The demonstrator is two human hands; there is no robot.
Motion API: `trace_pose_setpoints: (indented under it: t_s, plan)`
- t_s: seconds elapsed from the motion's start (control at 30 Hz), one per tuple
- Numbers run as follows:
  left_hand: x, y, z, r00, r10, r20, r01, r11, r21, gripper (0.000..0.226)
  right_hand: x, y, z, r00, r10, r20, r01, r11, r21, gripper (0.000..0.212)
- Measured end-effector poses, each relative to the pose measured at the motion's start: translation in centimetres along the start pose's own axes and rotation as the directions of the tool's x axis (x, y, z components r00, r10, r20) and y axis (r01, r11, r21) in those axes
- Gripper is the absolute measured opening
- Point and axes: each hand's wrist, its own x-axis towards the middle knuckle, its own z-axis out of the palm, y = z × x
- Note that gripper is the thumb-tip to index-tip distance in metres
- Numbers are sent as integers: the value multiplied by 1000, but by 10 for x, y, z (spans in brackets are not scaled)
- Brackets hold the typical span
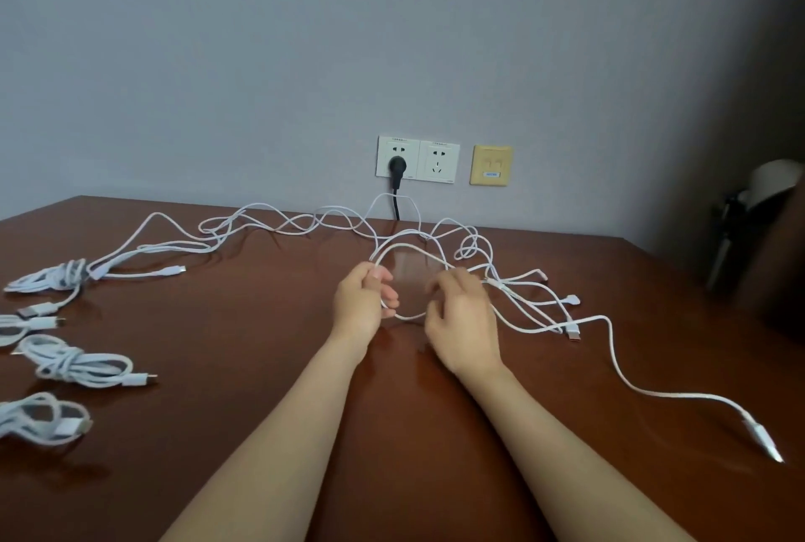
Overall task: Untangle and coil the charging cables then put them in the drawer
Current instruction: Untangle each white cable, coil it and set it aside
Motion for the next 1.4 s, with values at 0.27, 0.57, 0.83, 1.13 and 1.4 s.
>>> trace_pose_setpoints:
  t_s: [0.27, 0.57, 0.83, 1.13, 1.4]
  plan:
    - [22, -3, 4, 990, 8, -139, -25, 993, -118, 30, 16, 27, -3, 914, 379, -146, -398, 907, -136, 47]
    - [16, -3, 12, 876, 434, -212, -344, 868, 358, 22, 31, 33, 13, 948, 154, -279, -203, 967, -156, 33]
    - [7, 10, 23, 837, -176, 518, 337, 912, -235, 33, 28, 18, 16, 912, -317, -262, 301, 949, -99, 20]
    - [1, 5, 10, 616, 7, 788, 469, 801, -373, 19, 23, 2, 17, 947, -311, -81, 320, 889, 327, 38]
    - [13, -2, 8, 541, -190, 819, 369, 929, -28, 43, 29, 11, 15, 984, 177, 33, -173, 883, 437, 31]
